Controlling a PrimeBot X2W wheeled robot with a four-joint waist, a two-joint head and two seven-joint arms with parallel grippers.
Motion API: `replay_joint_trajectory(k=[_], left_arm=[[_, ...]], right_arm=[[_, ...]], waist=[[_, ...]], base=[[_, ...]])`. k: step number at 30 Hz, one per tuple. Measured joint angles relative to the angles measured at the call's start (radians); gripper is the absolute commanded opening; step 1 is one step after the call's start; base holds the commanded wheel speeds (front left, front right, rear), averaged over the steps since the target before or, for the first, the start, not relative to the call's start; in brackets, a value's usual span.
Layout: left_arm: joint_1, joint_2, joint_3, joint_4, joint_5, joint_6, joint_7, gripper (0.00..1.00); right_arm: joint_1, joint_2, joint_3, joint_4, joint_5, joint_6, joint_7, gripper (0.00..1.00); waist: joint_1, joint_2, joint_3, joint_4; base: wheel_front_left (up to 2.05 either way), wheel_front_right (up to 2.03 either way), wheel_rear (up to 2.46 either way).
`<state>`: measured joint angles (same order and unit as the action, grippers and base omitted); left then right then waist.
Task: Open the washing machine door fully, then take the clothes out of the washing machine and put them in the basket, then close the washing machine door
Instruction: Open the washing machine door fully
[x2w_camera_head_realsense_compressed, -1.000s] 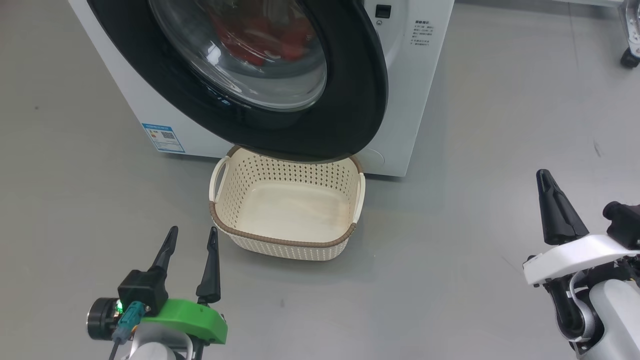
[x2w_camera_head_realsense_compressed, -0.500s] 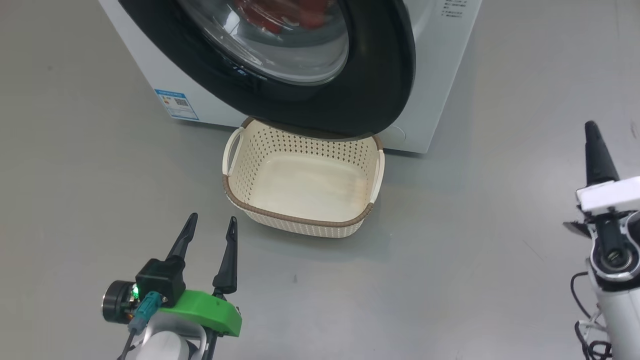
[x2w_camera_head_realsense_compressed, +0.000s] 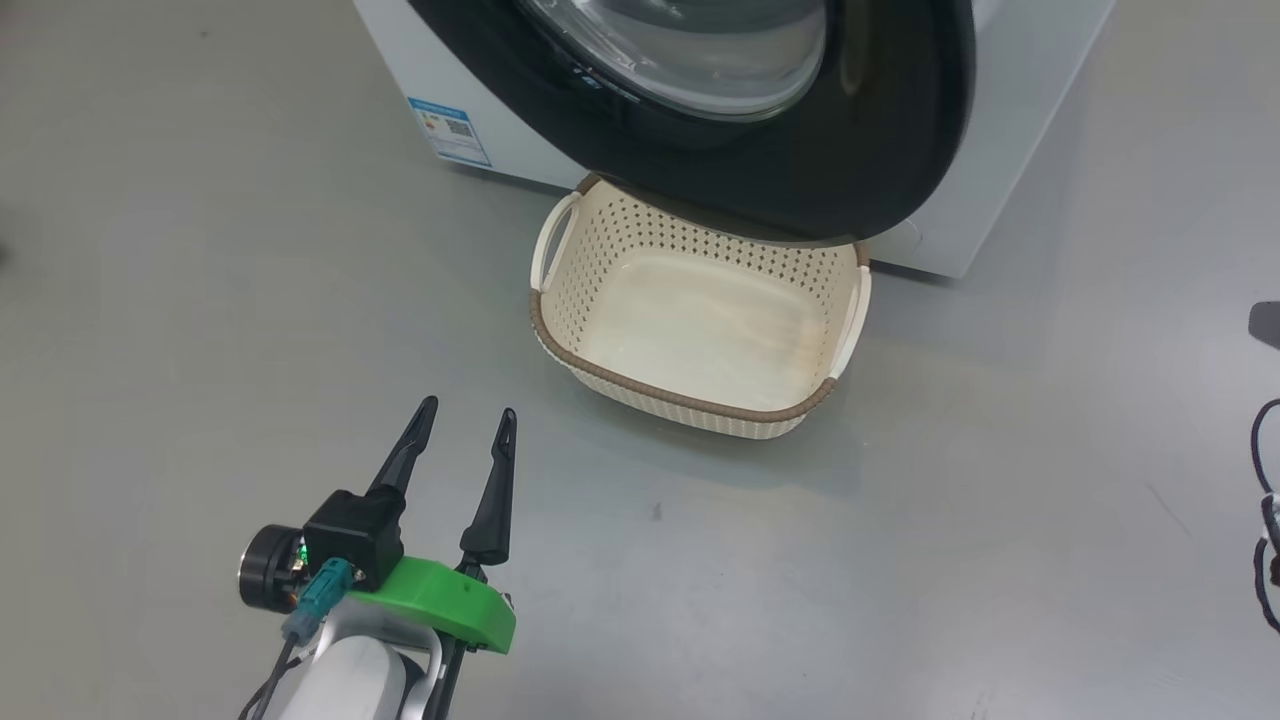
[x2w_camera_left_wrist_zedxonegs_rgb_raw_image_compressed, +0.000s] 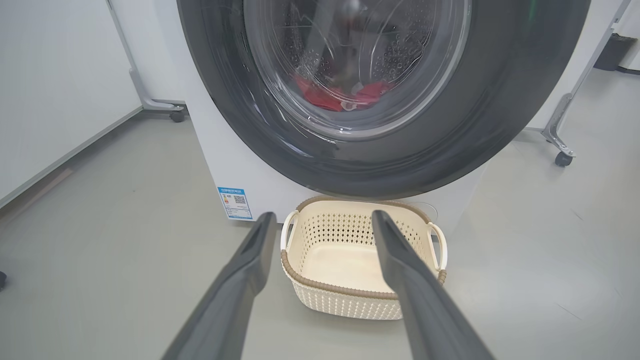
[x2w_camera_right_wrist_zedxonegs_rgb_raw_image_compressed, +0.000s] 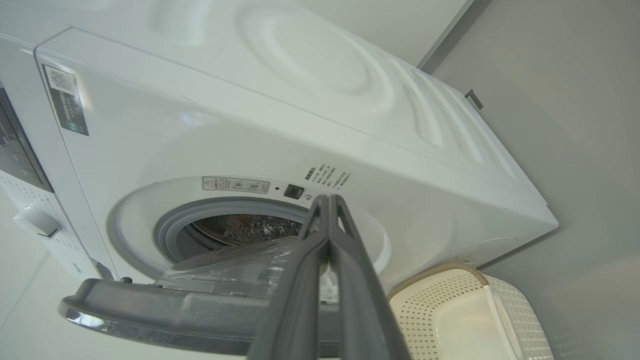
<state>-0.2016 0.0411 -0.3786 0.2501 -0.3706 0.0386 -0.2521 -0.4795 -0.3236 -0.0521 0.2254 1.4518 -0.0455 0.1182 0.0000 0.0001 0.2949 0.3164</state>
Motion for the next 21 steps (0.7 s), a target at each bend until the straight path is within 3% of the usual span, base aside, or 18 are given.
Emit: replay_joint_trajectory(k=[9,17,21], left_arm=[[-0.005,-0.001,-0.035,-0.011,-0.043,0.007,0.000,1.00],[-0.017,-0.002,-0.060,-0.021,-0.064,0.017,0.000,1.00],[-0.021,-0.004,-0.066,-0.022,-0.071,0.019,0.000,1.00]], right_arm=[[-0.131,-0.023,-0.044,0.040,0.098,-0.047,0.094,0.00],[-0.237,-0.008,-0.063,0.091,0.182,-0.071,0.156,0.00],[-0.266,0.030,-0.072,0.130,0.266,-0.073,0.204,0.00]], waist=[[0.0000,0.0000,0.044,0.076],[0.0000,0.0000,0.078,0.122],[0.0000,0.0000,0.087,0.137]], base=[[0.00,0.00,0.00],[0.00,0.00,0.00],[0.00,0.00,0.00]])
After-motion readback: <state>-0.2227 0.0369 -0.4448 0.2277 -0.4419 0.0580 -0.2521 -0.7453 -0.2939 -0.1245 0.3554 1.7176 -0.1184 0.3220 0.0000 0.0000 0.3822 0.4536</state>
